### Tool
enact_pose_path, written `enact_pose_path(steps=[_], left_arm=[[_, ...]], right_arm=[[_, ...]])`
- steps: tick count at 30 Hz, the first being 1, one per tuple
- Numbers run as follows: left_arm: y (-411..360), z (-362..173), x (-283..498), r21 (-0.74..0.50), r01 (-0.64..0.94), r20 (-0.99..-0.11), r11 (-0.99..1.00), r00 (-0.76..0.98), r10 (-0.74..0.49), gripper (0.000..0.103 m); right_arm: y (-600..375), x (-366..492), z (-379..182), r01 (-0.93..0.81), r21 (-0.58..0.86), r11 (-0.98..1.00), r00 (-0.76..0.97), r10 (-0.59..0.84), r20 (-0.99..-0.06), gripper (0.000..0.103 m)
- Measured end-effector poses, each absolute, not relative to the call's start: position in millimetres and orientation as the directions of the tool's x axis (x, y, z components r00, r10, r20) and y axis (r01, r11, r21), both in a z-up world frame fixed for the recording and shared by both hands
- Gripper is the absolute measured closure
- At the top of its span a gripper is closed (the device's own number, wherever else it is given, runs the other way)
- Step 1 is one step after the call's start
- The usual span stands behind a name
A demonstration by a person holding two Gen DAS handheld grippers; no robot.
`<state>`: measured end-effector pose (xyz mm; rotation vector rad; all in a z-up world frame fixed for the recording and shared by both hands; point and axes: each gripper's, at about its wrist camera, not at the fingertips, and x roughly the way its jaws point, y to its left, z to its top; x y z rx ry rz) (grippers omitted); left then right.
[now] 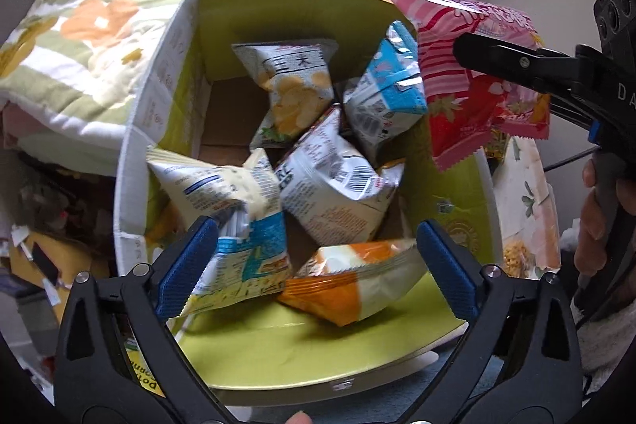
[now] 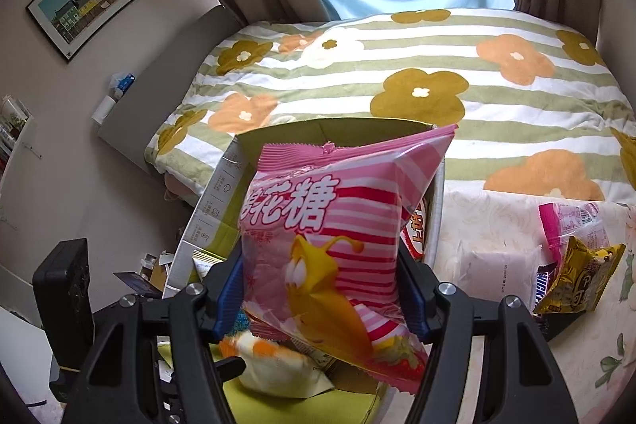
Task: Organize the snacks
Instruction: 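Carry both bags over the cardboard box and open both grippers to drop them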
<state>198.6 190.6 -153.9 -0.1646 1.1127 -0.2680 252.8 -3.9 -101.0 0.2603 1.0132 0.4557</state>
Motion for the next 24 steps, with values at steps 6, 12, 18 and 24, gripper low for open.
enact_pose_path(steps=[6,12,18,24], left_arm=[[200,-159,197,-0.249,0.100,-0.872,0.963,0.409,-0.268,0.003],[201,-160,191,-0.230,0.080,-0.881,0.970,0.406,-0.242,0.003],[205,-162,185,-0.204,0.061,-0.898,0.977,0.387,-0.211,0.000],[206,-160,182,-0.200,0.067,-0.904,0.978,0.373,-0.210,0.000]], right_arm=[[12,253,-104,-0.295,0.413,0.861,0.404,0.505,-0.763,0.041],[24,260,-115,-0.310,0.406,0.860,0.362,0.501,-0.786,0.025],[20,251,-116,-0.272,0.458,0.846,0.410,0.532,-0.740,0.010],[20,242,-108,-0.267,0.436,0.859,0.433,0.511,-0.742,0.010]])
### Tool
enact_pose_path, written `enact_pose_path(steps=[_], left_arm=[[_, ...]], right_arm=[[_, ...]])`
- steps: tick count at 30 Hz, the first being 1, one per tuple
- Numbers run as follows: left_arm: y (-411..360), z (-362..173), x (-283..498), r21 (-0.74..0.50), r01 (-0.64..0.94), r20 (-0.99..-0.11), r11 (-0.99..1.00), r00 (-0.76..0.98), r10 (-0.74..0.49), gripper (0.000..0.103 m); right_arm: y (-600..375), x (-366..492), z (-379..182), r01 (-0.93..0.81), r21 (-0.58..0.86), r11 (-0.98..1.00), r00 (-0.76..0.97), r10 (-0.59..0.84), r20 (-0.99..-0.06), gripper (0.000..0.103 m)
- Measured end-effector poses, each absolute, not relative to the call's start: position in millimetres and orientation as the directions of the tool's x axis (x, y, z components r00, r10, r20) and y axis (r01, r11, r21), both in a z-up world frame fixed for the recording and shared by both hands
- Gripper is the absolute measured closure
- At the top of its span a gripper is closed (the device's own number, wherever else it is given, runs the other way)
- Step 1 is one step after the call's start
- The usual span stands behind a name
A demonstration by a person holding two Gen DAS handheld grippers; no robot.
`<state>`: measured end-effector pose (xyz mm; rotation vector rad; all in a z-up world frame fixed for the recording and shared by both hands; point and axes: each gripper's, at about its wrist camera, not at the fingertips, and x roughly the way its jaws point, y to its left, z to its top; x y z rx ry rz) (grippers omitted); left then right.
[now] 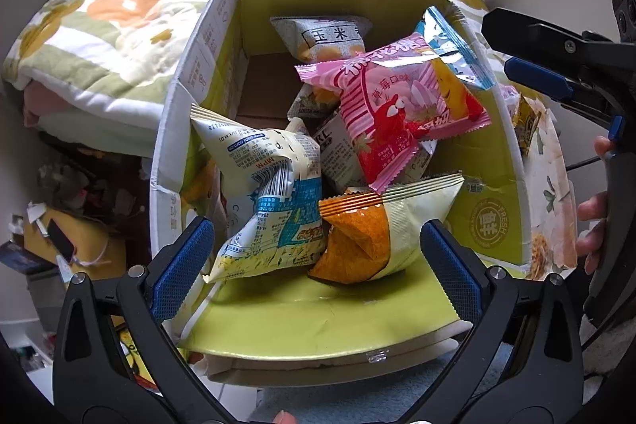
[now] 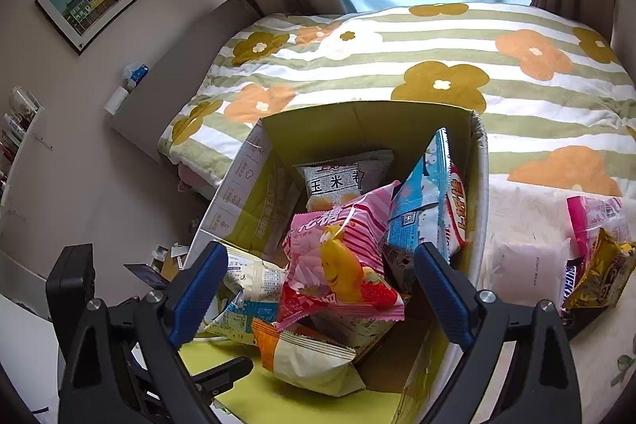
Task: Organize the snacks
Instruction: 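Carry both bags over the cardboard box and open both grippers to drop them, then move both grippers back toward the remaining snacks on the bed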
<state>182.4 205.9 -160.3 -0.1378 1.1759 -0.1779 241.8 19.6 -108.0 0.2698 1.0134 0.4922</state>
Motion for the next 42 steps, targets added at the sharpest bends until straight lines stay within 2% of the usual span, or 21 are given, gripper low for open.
enact_pose_path(steps=[8,22,26,33,42], left_arm=[[195,-145,184,-0.195,0.114,-0.888,0.974,0.402,-0.225,0.000],[125,-106,196,-0.259,0.308,-0.817,0.915,0.435,-0.378,0.000],[97,-98,194,-0.248,0.342,-0.809,0.906,0.442,-0.388,0.000],[55,-91,191,-0.219,0.321,-0.817,0.922,0.457,-0.353,0.000],[-5,-108,197,-0.217,0.164,-0.853,0.962,0.448,-0.268,0.000]], right_arm=[[1,223,-88,-0.244,0.419,0.875,0.471,0.484,-0.738,0.010],[-95,176,-47,-0.072,0.253,0.965,0.589,0.245,-0.770,0.010],[-129,165,-41,-0.050,0.202,0.978,0.609,0.190,-0.770,0.010],[-185,165,-48,-0.118,0.157,0.981,0.614,0.196,-0.764,0.010],[-221,185,-99,-0.388,0.026,0.921,0.554,0.256,-0.792,0.010]])
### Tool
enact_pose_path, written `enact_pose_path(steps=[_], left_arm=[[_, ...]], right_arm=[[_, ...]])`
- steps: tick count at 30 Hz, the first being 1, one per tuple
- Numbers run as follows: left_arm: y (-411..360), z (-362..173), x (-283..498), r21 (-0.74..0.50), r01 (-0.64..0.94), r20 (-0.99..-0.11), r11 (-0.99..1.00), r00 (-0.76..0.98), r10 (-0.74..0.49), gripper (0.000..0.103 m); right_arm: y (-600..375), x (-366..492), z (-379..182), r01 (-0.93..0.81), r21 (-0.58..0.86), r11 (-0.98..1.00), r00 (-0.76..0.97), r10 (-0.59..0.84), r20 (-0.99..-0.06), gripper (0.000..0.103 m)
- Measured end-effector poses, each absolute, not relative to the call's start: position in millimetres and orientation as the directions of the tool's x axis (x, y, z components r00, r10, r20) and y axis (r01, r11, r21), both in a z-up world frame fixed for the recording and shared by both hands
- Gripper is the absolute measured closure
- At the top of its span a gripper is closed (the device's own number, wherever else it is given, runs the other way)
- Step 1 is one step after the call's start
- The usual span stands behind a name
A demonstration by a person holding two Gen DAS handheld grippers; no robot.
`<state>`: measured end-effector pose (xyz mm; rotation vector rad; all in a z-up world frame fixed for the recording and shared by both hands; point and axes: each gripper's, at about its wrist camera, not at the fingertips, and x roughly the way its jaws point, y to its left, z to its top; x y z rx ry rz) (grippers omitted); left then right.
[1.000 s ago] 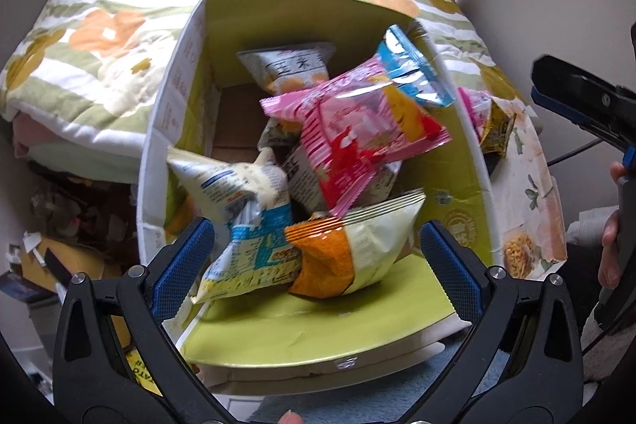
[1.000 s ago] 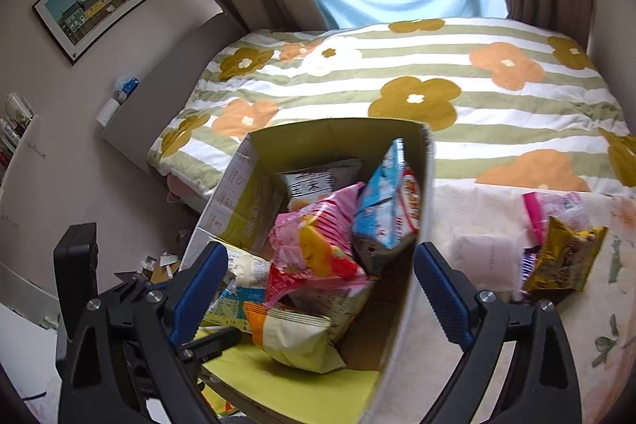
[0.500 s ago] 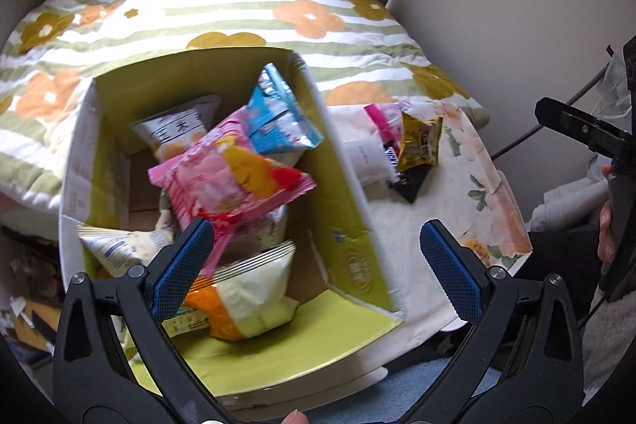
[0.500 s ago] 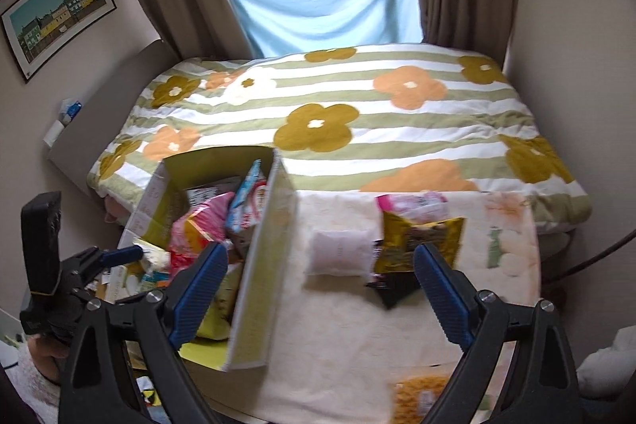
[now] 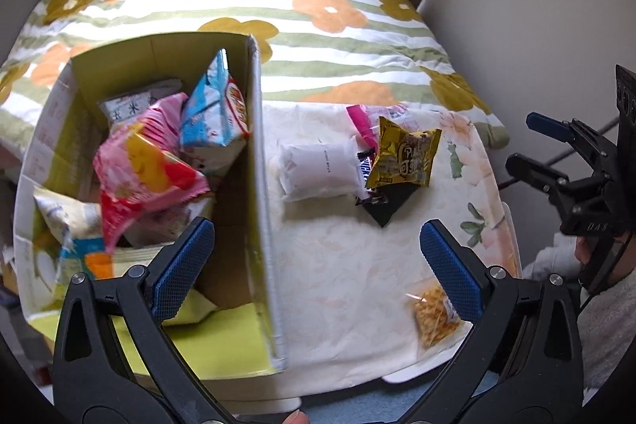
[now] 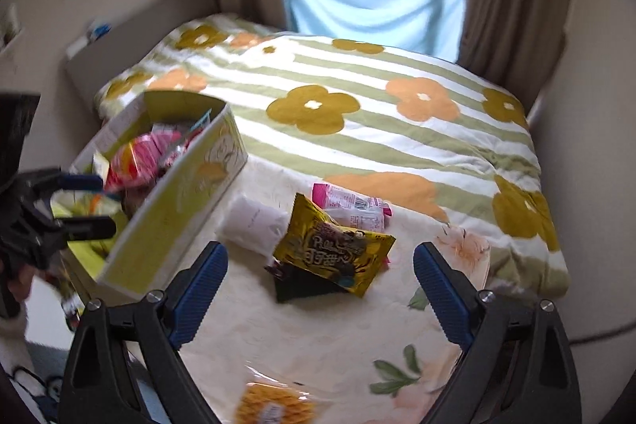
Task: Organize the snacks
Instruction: 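Move both grippers back toward the remaining snacks on the bed, then grasp the yellow Pillows bag with the right gripper while the left grasps the white pouch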
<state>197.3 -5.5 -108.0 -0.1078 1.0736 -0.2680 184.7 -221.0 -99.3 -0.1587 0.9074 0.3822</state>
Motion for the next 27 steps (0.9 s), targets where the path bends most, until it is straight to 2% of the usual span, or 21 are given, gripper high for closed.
enact_pose_path(steps=[6,10,15,21,27], left_arm=[[-33,-125,202,-0.194,0.078,-0.872,0.978,0.444,-0.208,0.000],[-49,-135,213,-0.117,0.087,-0.895,0.989,0.422,-0.143,0.000],[-61,-146,237,-0.014,0.141,-0.914,0.990,0.399,-0.070,0.000],[-70,-160,256,0.079,0.189,-0.924,0.979,0.381,0.001,0.000],[-78,-165,268,0.155,0.256,-0.927,0.954,0.372,0.050,0.000]], right_arm=[[-228,202,-142,-0.569,-0.051,0.821,0.527,0.317,-0.788,0.010],[-221,207,-174,-0.649,-0.106,0.753,0.523,0.341,-0.781,0.010],[-212,211,-204,-0.679,-0.195,0.708,0.554,0.319,-0.769,0.010],[-202,210,-227,-0.691,-0.389,0.610,0.634,0.252,-0.732,0.010],[-195,210,-241,-0.735,-0.417,0.535,0.614,0.262,-0.745,0.010]])
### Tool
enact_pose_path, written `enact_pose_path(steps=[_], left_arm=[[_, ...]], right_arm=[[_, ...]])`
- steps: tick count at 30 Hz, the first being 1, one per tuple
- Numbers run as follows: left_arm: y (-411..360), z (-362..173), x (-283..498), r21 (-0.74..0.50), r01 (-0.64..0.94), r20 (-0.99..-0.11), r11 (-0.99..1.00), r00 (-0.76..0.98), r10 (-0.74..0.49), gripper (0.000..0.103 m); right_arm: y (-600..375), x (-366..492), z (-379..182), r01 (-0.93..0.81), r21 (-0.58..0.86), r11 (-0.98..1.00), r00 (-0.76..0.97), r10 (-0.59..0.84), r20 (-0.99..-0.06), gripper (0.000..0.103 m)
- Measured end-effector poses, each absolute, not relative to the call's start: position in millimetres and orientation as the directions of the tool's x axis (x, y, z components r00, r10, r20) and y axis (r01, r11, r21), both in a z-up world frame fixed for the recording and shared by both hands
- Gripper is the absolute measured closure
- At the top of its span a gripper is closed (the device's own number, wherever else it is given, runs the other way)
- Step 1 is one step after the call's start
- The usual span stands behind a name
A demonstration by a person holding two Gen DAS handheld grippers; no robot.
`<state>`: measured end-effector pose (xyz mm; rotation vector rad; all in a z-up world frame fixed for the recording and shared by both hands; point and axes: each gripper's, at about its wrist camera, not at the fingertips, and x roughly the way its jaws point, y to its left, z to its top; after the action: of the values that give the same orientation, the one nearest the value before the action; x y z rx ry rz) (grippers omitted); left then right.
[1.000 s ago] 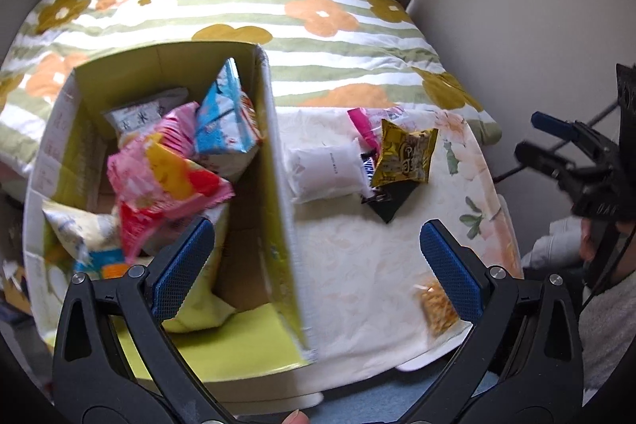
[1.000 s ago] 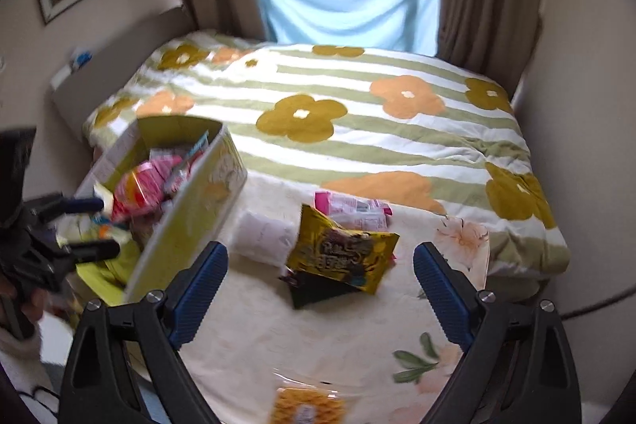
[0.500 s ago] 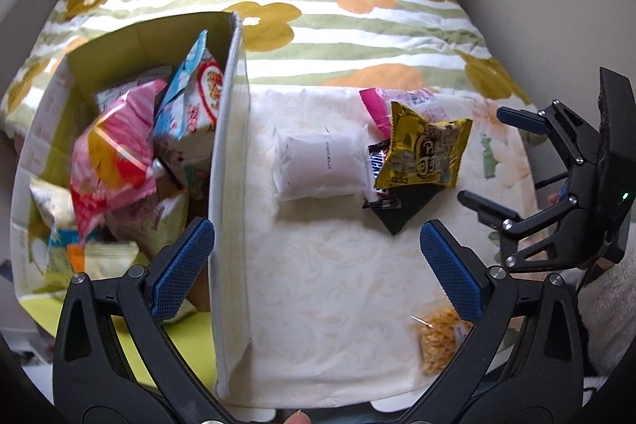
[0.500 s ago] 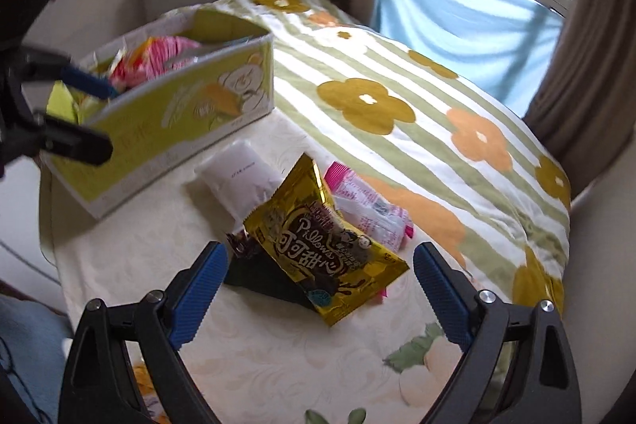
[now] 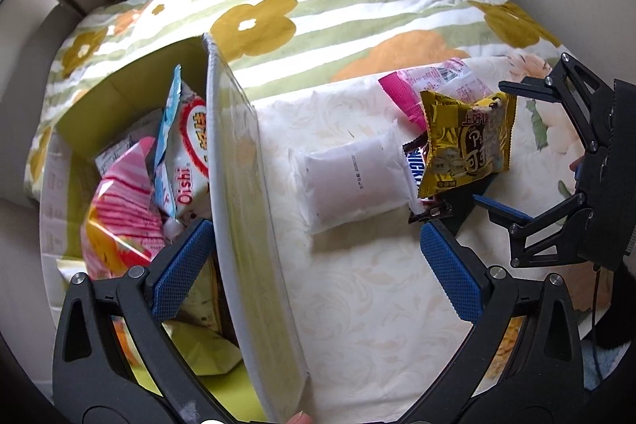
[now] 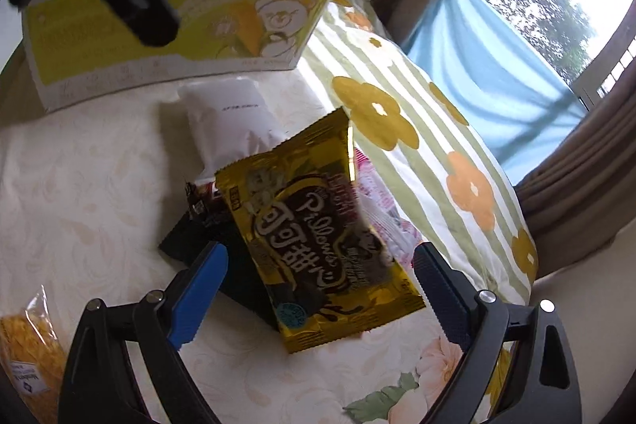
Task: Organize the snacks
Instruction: 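Grasp the yellow Pillows bag with the right gripper while the left grasps the white pouch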
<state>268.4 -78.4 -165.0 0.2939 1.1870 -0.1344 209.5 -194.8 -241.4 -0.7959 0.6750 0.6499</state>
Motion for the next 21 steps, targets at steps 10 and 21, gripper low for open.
enact_pose_path(steps=[10,21], left_arm=[[-122,-163,290,0.276,0.579,-0.930,0.767,0.364,0.059,0.000],[-152,-204,308,0.209,0.831,-0.975,0.516,0.217,0.047,0.000]], right_arm=[[-190,219,-249,-0.762,-0.392,0.515,0.587,0.293,-0.755,0.017],[-195,226,-255,-0.785,-0.349,0.512,0.548,0.310,-0.777,0.042]])
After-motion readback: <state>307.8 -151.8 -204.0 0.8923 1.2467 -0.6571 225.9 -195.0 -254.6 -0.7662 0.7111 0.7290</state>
